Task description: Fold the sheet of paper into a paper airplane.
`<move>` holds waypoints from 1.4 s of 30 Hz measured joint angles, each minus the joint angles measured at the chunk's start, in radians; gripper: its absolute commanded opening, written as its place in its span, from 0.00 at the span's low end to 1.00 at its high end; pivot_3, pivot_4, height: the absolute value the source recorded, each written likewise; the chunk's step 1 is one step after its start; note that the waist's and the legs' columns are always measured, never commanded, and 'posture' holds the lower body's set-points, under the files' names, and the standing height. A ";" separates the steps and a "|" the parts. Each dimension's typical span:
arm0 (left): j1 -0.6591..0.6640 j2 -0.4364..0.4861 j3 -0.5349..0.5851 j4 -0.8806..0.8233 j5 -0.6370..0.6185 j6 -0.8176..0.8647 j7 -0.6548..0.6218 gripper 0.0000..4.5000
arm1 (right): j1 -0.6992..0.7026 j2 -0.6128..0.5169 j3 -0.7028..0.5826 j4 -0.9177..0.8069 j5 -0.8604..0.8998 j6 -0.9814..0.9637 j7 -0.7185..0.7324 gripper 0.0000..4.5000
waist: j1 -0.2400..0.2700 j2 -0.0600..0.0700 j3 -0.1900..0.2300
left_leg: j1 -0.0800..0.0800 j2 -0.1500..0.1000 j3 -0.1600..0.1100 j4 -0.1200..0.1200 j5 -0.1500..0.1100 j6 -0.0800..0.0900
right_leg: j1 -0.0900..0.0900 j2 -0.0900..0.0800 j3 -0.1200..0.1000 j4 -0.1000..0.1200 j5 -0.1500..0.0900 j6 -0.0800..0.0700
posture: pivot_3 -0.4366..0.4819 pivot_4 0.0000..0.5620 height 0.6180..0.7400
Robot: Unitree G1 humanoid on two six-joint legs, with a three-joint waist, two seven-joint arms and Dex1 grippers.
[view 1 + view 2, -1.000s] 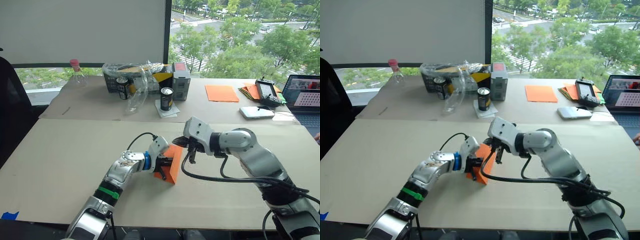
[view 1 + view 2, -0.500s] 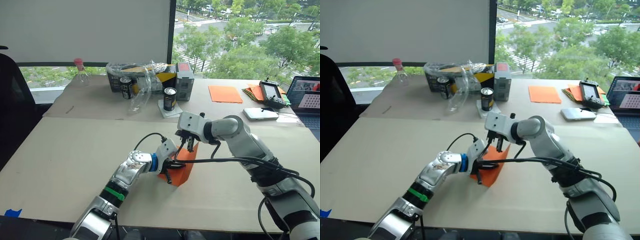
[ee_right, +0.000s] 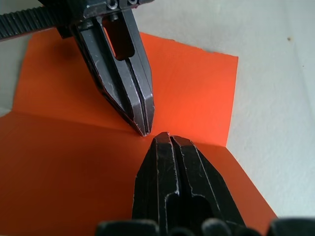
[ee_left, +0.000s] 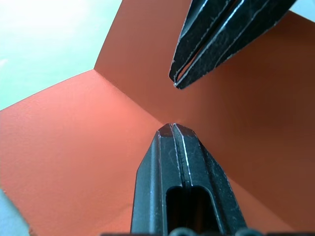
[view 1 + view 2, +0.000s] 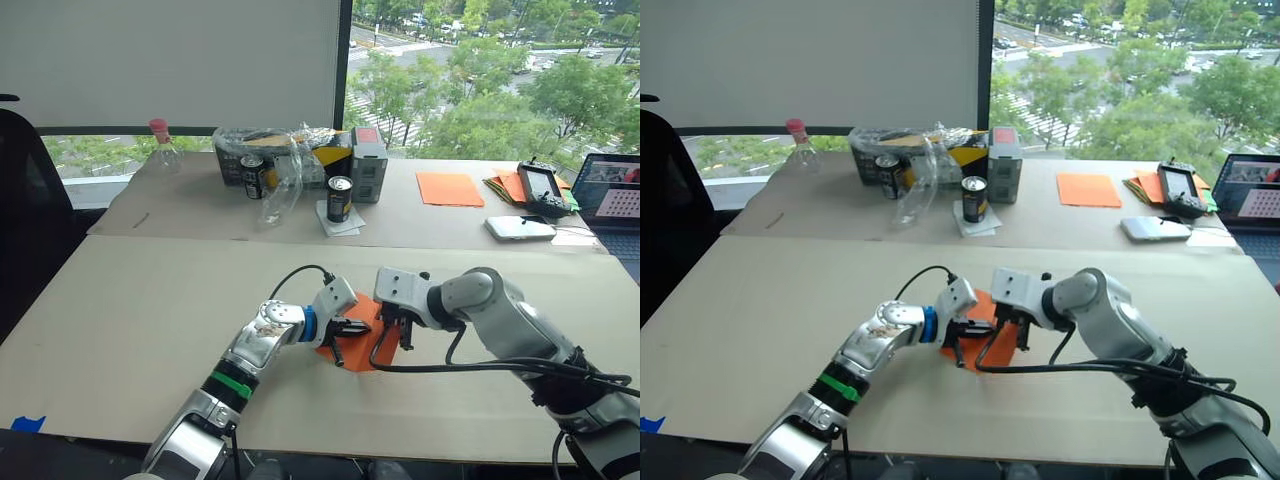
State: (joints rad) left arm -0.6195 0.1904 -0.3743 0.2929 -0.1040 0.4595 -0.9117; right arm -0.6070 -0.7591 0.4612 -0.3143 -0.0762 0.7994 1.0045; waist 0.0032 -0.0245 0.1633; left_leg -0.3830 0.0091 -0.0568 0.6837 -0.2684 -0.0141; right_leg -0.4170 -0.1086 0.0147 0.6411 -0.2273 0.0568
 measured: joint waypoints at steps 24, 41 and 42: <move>0.016 0.071 0.101 -0.055 -0.096 0.096 -0.025 0.00 | 0.228 0.148 -0.388 -0.145 0.228 0.210 -0.195 0.01 | -0.019 0.001 0.000 | 0.008 0.001 -0.001 -0.004 0.000 0.000 | 0.007 0.001 0.000 -0.002 -0.001 0.001 | 0.48 0.27 0.79; 0.016 0.104 0.138 -0.203 -0.178 0.180 -0.057 0.00 | 0.275 0.450 -0.857 -0.194 0.417 0.610 -0.478 0.75 | -0.019 0.001 0.000 | -0.002 0.000 0.000 -0.003 0.000 0.000 | -0.004 0.001 0.002 0.001 0.000 0.001 | 0.48 0.27 0.79; 0.019 0.106 0.138 -0.207 -0.178 0.181 -0.054 0.00 | 0.279 0.468 -0.872 -0.186 0.425 0.619 -0.488 0.75 | -0.019 0.001 0.000 | -0.002 0.000 0.000 -0.003 0.000 0.000 | -0.004 0.001 0.002 0.001 0.000 0.001 | 0.48 0.27 0.79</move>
State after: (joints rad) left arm -0.6002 0.2965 -0.2363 0.0862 -0.2822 0.6404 -0.9660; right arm -0.3280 -0.2912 -0.4110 -0.5002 0.3486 1.4184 0.5164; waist -0.0156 -0.0235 0.1635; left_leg -0.3848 0.0092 -0.0567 0.6804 -0.2682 -0.0140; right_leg -0.4213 -0.1078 0.0169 0.6425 -0.2276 0.0574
